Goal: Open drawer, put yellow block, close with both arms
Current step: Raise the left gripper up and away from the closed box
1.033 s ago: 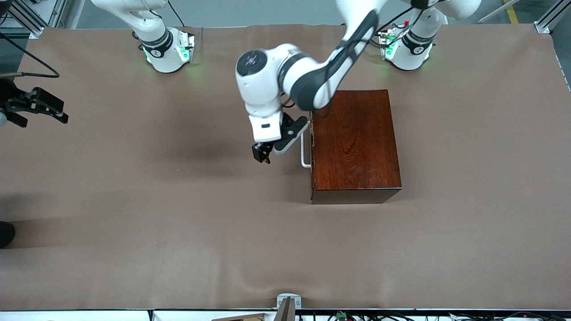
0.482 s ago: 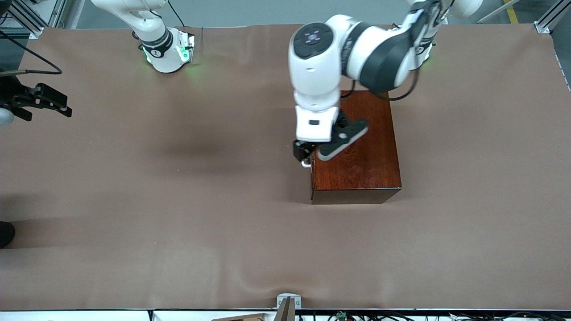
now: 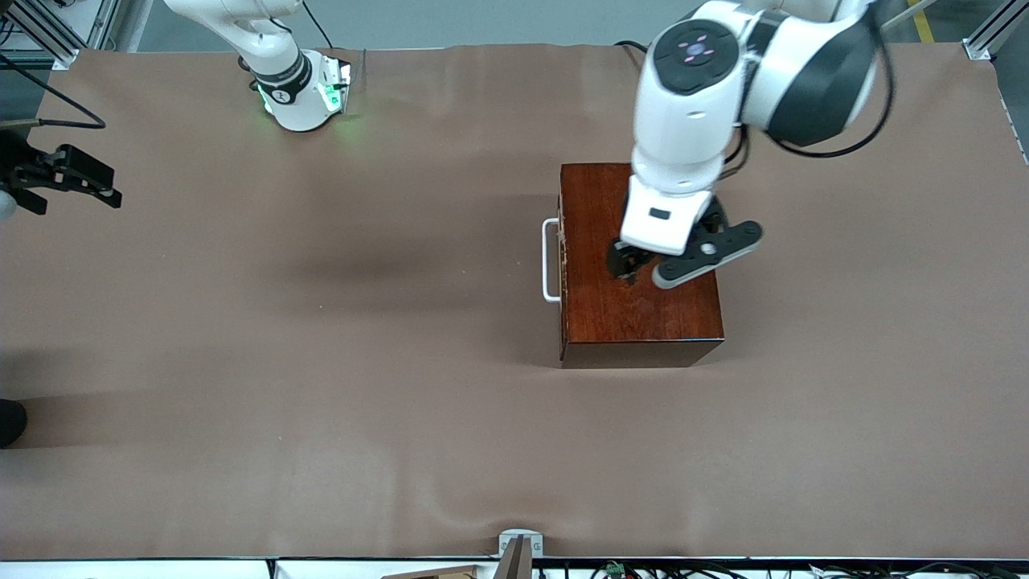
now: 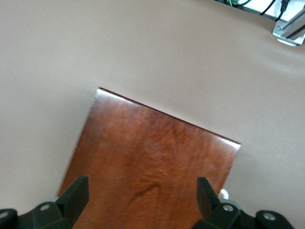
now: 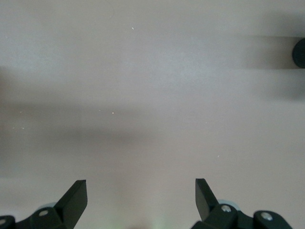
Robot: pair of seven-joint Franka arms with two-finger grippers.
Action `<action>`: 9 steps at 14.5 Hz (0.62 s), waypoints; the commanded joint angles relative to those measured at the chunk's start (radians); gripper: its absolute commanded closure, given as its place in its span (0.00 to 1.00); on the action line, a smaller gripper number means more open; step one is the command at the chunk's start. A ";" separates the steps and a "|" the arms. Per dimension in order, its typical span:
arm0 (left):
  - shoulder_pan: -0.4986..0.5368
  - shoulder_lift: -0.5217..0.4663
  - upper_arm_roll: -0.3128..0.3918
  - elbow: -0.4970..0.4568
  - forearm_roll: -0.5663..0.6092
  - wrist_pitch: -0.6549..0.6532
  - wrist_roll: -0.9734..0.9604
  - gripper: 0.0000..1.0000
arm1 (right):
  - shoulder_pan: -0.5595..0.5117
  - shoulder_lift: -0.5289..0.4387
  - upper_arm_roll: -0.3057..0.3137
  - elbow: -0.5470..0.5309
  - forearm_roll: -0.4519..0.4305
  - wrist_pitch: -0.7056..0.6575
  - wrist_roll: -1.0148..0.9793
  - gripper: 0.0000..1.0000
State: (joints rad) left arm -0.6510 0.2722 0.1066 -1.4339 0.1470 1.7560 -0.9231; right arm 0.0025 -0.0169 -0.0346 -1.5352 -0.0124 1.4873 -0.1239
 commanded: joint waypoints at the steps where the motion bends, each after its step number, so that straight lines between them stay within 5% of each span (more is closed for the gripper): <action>1: 0.043 -0.135 -0.015 -0.138 0.016 0.005 0.128 0.00 | 0.011 0.005 -0.005 0.018 -0.021 -0.005 -0.003 0.00; 5: 0.115 -0.251 -0.015 -0.236 0.009 0.005 0.332 0.00 | 0.011 0.005 -0.005 0.018 -0.020 -0.004 -0.002 0.00; 9: 0.213 -0.280 -0.015 -0.215 -0.041 -0.046 0.519 0.00 | 0.011 0.009 -0.005 0.020 -0.018 0.005 -0.002 0.00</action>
State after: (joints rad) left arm -0.4870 0.0260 0.1056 -1.6309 0.1347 1.7235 -0.4856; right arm 0.0034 -0.0162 -0.0346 -1.5329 -0.0163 1.4933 -0.1239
